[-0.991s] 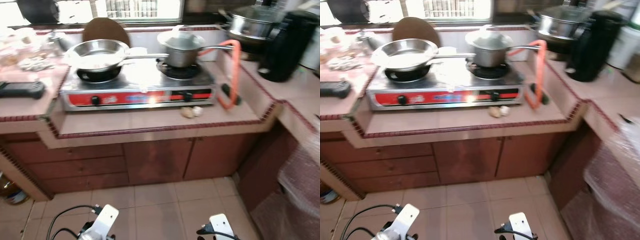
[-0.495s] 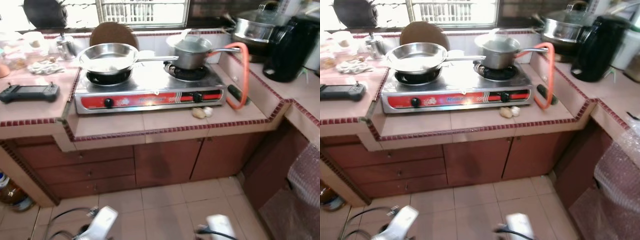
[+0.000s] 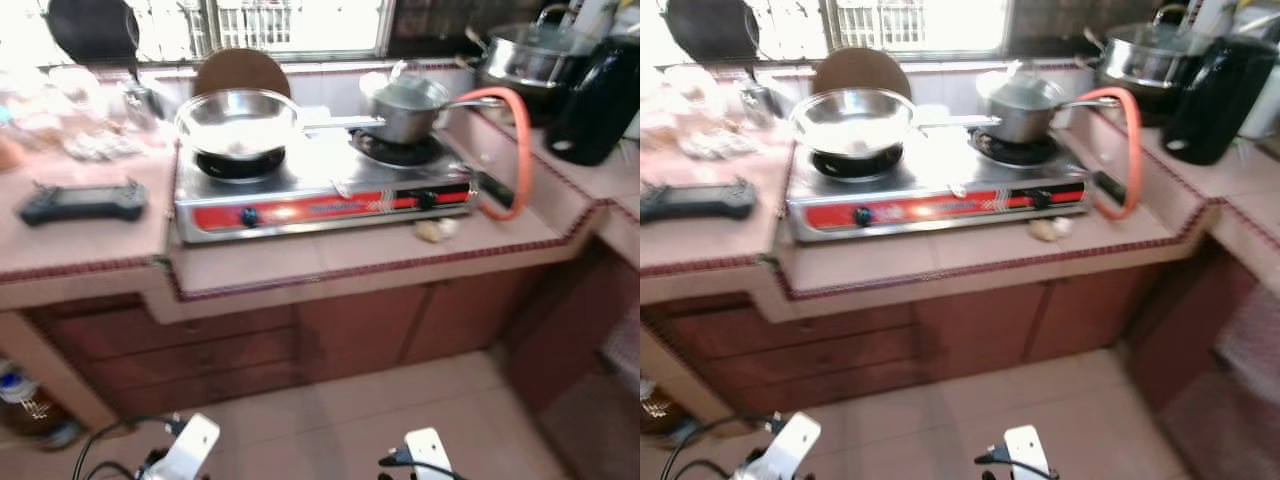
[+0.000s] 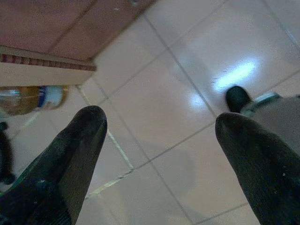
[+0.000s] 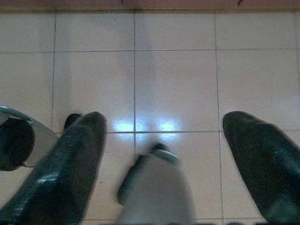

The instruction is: Kitchen organization

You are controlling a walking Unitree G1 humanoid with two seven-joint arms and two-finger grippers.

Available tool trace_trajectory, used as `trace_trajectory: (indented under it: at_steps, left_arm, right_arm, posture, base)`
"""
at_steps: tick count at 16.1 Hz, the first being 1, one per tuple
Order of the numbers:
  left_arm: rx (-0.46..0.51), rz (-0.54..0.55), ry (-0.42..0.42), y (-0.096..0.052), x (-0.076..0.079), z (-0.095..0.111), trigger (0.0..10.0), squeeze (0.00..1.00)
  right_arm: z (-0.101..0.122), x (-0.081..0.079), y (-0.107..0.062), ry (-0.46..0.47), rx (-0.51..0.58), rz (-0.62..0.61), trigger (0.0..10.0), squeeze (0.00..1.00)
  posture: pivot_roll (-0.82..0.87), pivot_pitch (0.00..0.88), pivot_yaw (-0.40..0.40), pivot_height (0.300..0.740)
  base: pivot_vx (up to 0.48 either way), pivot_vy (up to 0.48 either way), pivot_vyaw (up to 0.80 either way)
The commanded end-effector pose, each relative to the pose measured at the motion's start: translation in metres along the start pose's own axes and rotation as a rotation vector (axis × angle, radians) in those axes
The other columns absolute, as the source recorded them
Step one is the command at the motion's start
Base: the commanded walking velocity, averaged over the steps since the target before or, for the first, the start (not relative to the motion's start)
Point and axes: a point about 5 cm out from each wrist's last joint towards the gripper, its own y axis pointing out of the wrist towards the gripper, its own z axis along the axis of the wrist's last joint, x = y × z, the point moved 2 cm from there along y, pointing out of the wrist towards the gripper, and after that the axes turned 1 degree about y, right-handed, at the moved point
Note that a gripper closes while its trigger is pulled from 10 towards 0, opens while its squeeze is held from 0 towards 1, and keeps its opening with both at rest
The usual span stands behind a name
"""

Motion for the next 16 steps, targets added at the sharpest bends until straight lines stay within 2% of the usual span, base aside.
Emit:
trace_trajectory:
  at_steps: [1,2,6,7,8,10,16]
  left_arm:
    - [0.009,-0.026,0.009,0.0,0.009,0.004,10.0,0.0]
    - [0.009,-0.026,0.011,0.0,0.009,0.004,10.0,0.0]
    - [0.04,-0.046,0.025,0.001,0.014,0.014,10.0,0.0]
    - [0.052,-0.057,0.028,0.001,0.022,0.023,10.0,0.0]
    - [0.054,-0.058,0.029,0.001,0.023,0.024,10.0,0.0]
    - [0.076,-0.078,0.032,0.0,0.04,0.04,10.0,0.0]
    - [0.095,-0.093,0.044,-0.002,0.054,0.053,10.0,0.0]
  right_arm:
    - [-0.006,0.01,-0.003,-0.019,-0.021,-0.023,10.0,0.0]
    - [-0.007,0.009,-0.003,-0.019,-0.022,-0.023,10.0,0.0]
    - [-0.008,0.009,-0.003,-0.025,-0.026,-0.023,10.0,0.0]
    - [-0.009,0.009,-0.003,-0.027,-0.028,-0.024,10.0,0.0]
    - [-0.009,0.01,-0.003,-0.027,-0.028,-0.024,10.0,0.0]
    - [-0.01,0.01,-0.004,-0.029,-0.031,-0.025,10.0,0.0]
    - [-0.011,0.009,-0.004,-0.03,-0.034,-0.023,10.0,0.0]
  posture:
    - [0.07,0.0,-0.022,0.74]
    - [0.07,0.0,-0.022,0.74]
    - [0.07,0.0,-0.02,0.74]
    - [0.07,0.0,-0.019,0.74]
    - [0.07,0.0,-0.019,0.74]
    - [0.07,0.0,-0.019,0.74]
    - [0.07,0.0,-0.019,0.74]
  base:
    - [0.0,0.405,0.0]
    - [0.0,0.401,0.0]
    - [0.0,0.0,0.0]
    - [0.0,0.0,0.0]
    - [0.0,0.0,0.0]
    - [0.0,0.0,0.0]
    - [0.0,0.0,0.0]
